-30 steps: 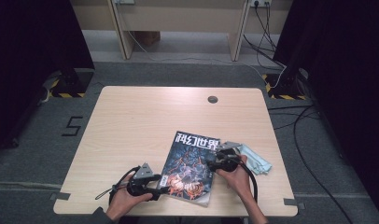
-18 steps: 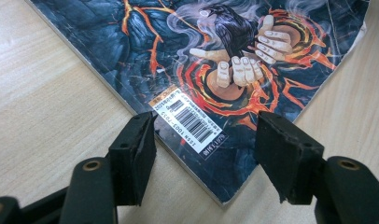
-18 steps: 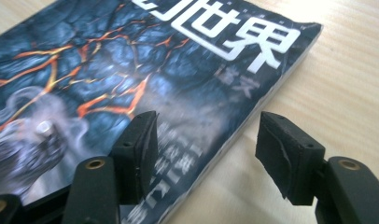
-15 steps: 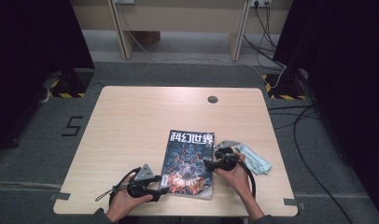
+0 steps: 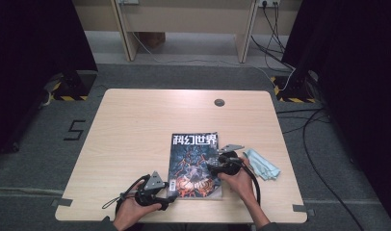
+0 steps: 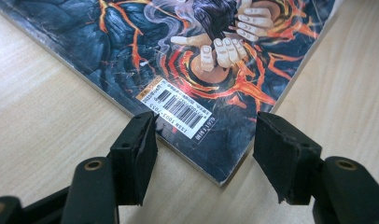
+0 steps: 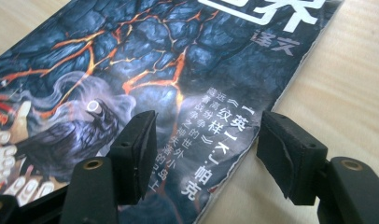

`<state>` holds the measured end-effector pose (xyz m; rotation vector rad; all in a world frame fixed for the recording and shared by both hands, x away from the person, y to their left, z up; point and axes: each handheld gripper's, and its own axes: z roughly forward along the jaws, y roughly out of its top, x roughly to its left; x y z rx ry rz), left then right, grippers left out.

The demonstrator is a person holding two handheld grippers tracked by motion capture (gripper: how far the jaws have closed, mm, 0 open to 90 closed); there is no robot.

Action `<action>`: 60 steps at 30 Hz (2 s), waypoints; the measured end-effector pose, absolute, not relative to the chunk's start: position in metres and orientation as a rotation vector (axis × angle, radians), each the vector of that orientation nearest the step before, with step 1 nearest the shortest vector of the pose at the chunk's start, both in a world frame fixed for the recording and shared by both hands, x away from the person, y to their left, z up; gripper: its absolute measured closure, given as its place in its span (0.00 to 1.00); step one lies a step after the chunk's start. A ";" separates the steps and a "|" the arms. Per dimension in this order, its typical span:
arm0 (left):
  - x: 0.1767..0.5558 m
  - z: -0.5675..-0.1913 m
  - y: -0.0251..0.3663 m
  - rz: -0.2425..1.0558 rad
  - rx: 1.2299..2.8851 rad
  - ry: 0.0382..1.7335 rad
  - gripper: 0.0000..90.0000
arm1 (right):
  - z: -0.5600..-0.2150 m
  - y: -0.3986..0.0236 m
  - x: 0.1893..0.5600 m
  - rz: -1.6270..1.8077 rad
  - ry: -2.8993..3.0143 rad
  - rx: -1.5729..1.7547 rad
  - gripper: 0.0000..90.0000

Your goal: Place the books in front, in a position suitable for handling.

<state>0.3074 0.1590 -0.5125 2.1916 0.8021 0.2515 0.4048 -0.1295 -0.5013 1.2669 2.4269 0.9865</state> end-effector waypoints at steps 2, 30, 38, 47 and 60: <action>0.308 -0.512 0.157 0.257 2.194 0.808 0.43 | -0.502 -0.130 0.409 0.996 2.418 1.275 0.43; 0.315 -0.514 0.152 0.245 2.158 0.839 0.42 | -0.503 -0.133 0.416 0.998 2.382 1.287 0.43; 0.316 -0.513 0.153 0.218 2.128 0.857 0.39 | -0.500 -0.135 0.416 1.006 2.364 1.298 0.41; 0.318 -0.512 0.156 0.223 2.096 0.880 0.36 | -0.496 -0.138 0.416 1.022 2.349 1.309 0.39; 0.321 -0.511 0.159 0.225 2.072 0.904 0.32 | -0.474 -0.159 0.423 1.068 2.277 1.330 0.41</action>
